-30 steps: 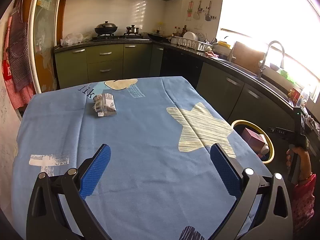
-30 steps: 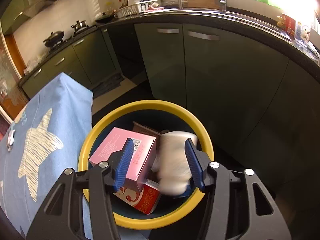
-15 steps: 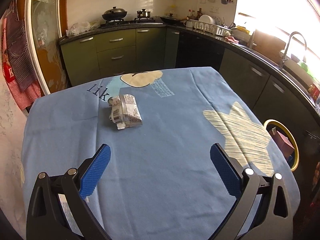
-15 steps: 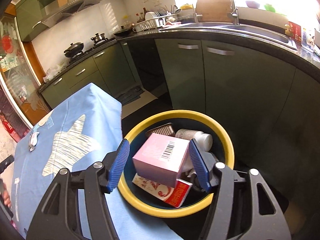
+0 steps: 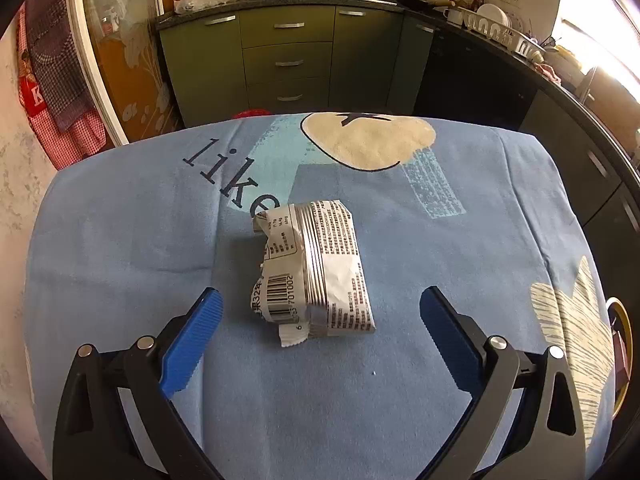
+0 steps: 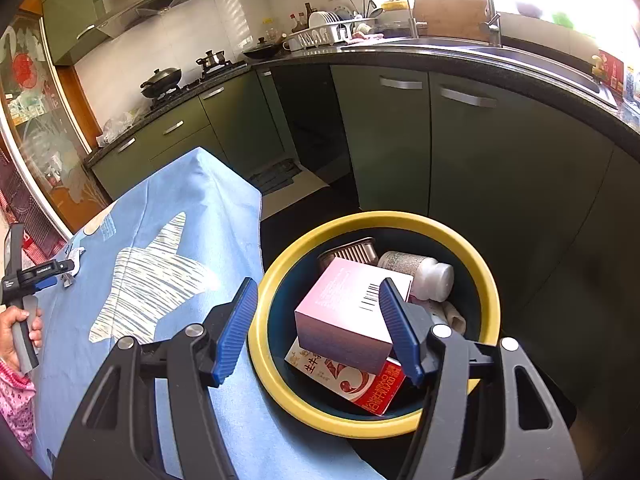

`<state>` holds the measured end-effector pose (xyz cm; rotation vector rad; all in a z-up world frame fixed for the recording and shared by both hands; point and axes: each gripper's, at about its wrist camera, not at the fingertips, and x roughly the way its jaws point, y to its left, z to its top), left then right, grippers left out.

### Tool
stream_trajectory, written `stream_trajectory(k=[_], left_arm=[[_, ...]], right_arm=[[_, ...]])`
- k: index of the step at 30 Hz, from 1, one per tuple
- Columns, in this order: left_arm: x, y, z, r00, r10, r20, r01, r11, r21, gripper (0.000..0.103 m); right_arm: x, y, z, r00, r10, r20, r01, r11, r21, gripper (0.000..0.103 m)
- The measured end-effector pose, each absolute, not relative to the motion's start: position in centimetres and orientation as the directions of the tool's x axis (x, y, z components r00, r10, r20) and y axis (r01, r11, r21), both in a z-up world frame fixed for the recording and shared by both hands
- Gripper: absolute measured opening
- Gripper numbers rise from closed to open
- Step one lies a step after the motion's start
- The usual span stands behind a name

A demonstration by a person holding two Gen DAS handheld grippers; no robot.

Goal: Collect trash
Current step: 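Grasp the crumpled white wrapper with the left gripper, then carry the wrapper over the bin and drop it in with the left gripper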

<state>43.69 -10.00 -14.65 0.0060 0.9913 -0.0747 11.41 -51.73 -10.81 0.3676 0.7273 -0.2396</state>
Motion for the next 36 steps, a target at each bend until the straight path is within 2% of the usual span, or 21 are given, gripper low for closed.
stream_trajectory(k=[8, 13, 16, 18, 23, 29, 36], left_arm=[[45.7, -10.8, -16.0, 0.537, -0.012, -0.843, 0.041, 0.999, 0.012, 0.083], [46.0, -10.5, -15.8, 0.547, -0.006, -0.837, 0.033, 0.999, 0.014, 0.068], [45.6, -10.4, -15.6, 0.554, -0.009, -0.833, 0.043, 0.999, 0.018, 0.055], [45.4, -10.2, -15.6, 0.554, -0.013, -0.833, 0.048, 0.999, 0.016, 0.05], [43.9, -10.3, -15.2, 0.555, -0.046, -0.831, 0.081, 0.997, -0.001, 0.048], [39.8, -13.5, -12.5, 0.587, -0.125, -0.8, 0.198, 0.98, -0.007, 0.048], [32.7, -21.6, -8.1, 0.574, -0.317, -0.755, 0.448, 0.893, -0.034, 0.048]], right_arm=[[11.7, -51.9, -11.2, 0.715, -0.082, -0.694, 0.339, 0.909, 0.242, 0.06], [11.8, -52.1, -11.3, 0.716, -0.082, -0.694, 0.34, 0.908, 0.244, 0.06], [11.8, -52.0, -11.3, 0.716, -0.075, -0.694, 0.334, 0.91, 0.245, 0.06], [11.8, -51.9, -11.3, 0.717, -0.073, -0.693, 0.33, 0.911, 0.246, 0.06], [11.3, -51.9, -10.8, 0.726, -0.075, -0.684, 0.328, 0.911, 0.249, 0.06], [9.9, -52.1, -10.1, 0.741, -0.089, -0.665, 0.338, 0.906, 0.256, 0.06], [7.5, -53.9, -9.7, 0.749, -0.132, -0.649, 0.388, 0.881, 0.269, 0.06]])
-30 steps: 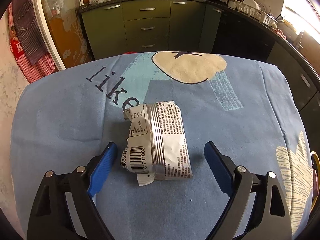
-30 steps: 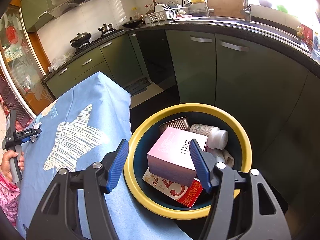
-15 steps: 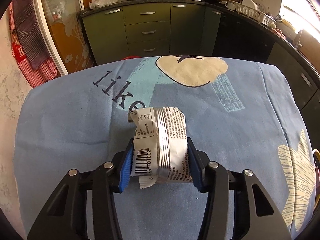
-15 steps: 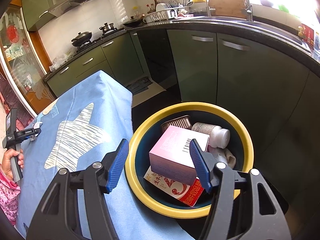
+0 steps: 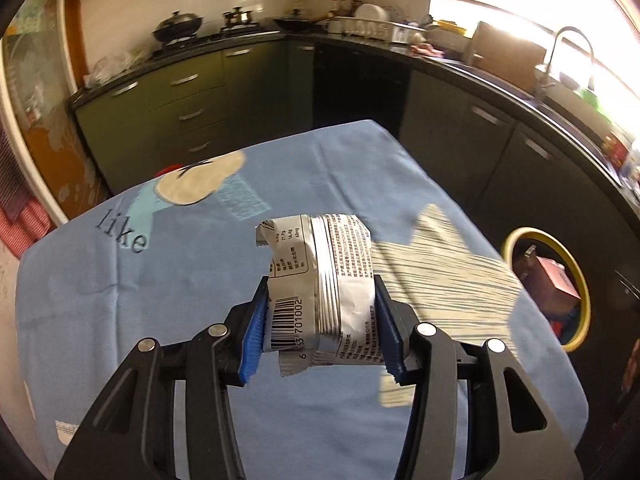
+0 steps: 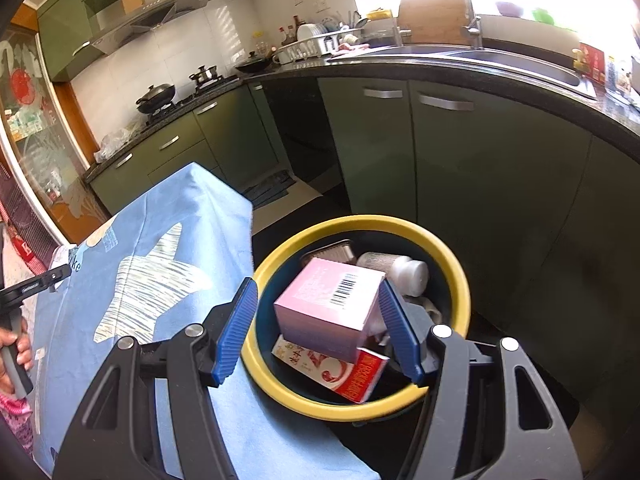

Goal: Collect trash

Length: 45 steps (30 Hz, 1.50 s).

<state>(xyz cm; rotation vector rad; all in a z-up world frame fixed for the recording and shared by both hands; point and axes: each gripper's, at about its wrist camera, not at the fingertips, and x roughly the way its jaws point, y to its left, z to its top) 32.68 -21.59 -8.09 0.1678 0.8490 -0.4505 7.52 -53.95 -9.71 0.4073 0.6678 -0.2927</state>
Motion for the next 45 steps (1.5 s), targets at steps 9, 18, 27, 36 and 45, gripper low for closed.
stream_trajectory(k=[9, 18, 27, 36, 45], left_arm=[[24.9, -36.3, -6.9, 0.366, -0.532, -0.764, 0.751, 0.653, -0.096, 0.048], [22.7, -49.0, -8.5, 0.163, -0.569, -0.806, 0.831, 0.519, -0.198, 0.049], [21.1, -57.2, -12.4, 0.052, -0.576, -0.816, 0.813, 0.498, -0.3, 0.049], [21.1, -59.8, -14.5, 0.166, -0.494, -0.854, 0.804, 0.569, -0.173, 0.062], [21.4, -54.8, -11.3, 0.22, -0.53, -0.819, 0.803, 0.575, -0.157, 0.077]], right_arm=[[3.9, -57.4, -10.7, 0.735, -0.186, -0.652, 0.473, 0.83, 0.296, 0.06], [1.8, -59.7, -11.8, 0.727, -0.201, -0.656, 0.51, 0.797, 0.322, 0.06], [-1.3, -61.9, -11.6, 0.71, -0.28, -0.646, 0.584, 0.747, 0.318, 0.06], [-1.8, -63.0, -12.5, 0.7, -0.27, -0.661, 0.596, 0.731, 0.333, 0.06], [-2.3, -62.6, -11.9, 0.716, -0.267, -0.645, 0.583, 0.737, 0.343, 0.06]])
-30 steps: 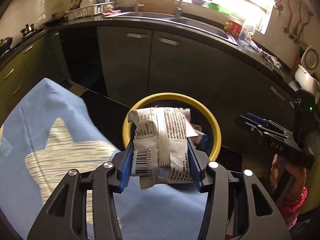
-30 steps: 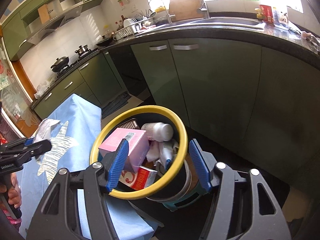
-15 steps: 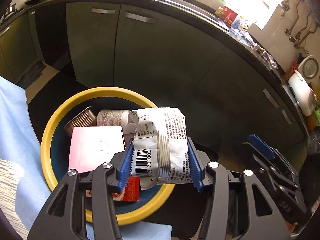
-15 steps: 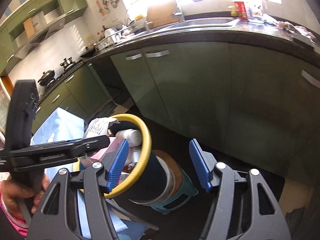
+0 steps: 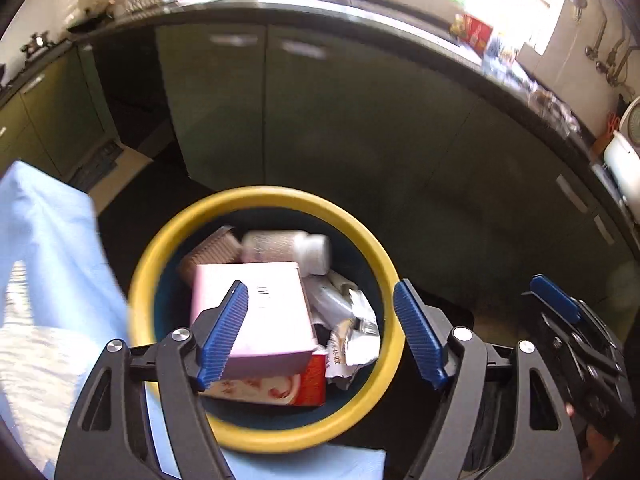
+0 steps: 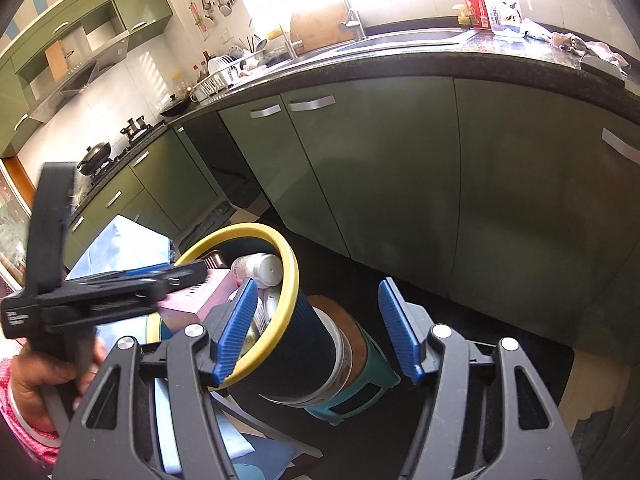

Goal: Collect trash

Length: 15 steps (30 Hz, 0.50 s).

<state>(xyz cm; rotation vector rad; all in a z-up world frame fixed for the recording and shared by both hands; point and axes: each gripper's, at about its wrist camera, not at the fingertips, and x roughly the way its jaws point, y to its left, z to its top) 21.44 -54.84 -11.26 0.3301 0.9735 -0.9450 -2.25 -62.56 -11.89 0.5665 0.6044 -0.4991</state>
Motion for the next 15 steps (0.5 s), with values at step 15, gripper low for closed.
stream_trajectory(k=[15], left_arm=[[17.1, -25.0, -1.8, 0.673, -0.452, -0.585, 0.531, 0.846, -0.042, 0.098]], right_arm=[[3.0, -51.7, -8.4, 0.789, -0.041, -0.613, 0.282, 0.911, 0.301, 0.073]])
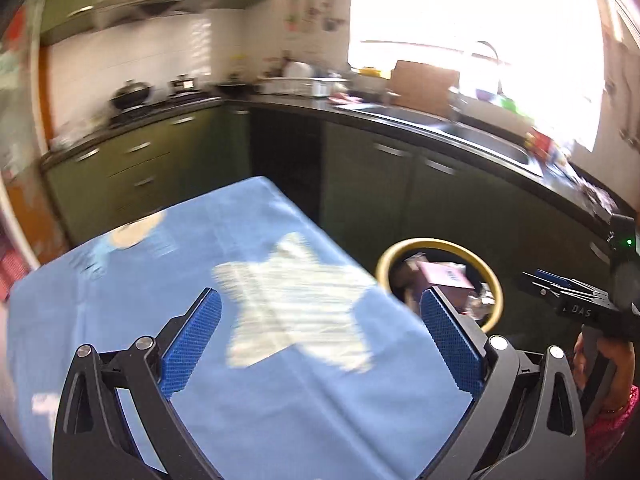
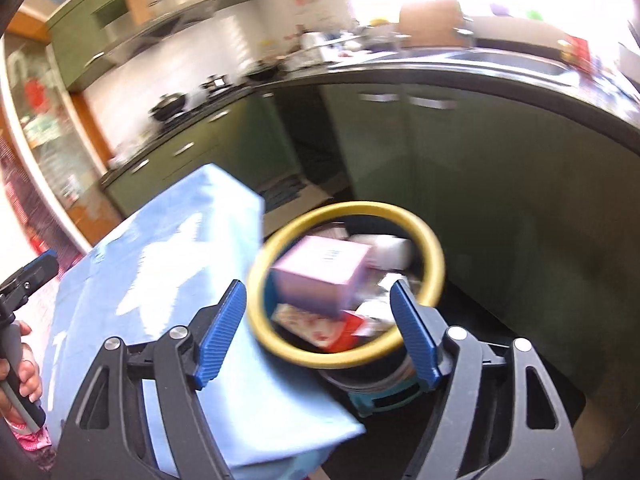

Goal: Collect trash

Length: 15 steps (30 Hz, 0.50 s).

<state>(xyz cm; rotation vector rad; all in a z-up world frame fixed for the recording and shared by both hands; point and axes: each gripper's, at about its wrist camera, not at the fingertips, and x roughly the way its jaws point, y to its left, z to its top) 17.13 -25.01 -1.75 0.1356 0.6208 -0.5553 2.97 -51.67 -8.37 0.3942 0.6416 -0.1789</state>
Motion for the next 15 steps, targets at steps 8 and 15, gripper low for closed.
stream_trajectory(k=[8, 15], left_arm=[[12.6, -10.8, -0.5, 0.812, -0.262, -0.521, 0.286, 0.958, -0.036, 0.098], [6.5, -2.8, 1.7, 0.894, -0.139, -0.427, 0.139, 0.99, -0.031, 0.098]], right_arm=[[3.0, -43.7, -4.7, 0.826, -0.014, -0.564, 0.15, 0.969, 0.196, 0.089], [0.3, -39.2, -1.2, 0.852, -0.063, -0.52, 0.119, 0.99, 0.076, 0.096]])
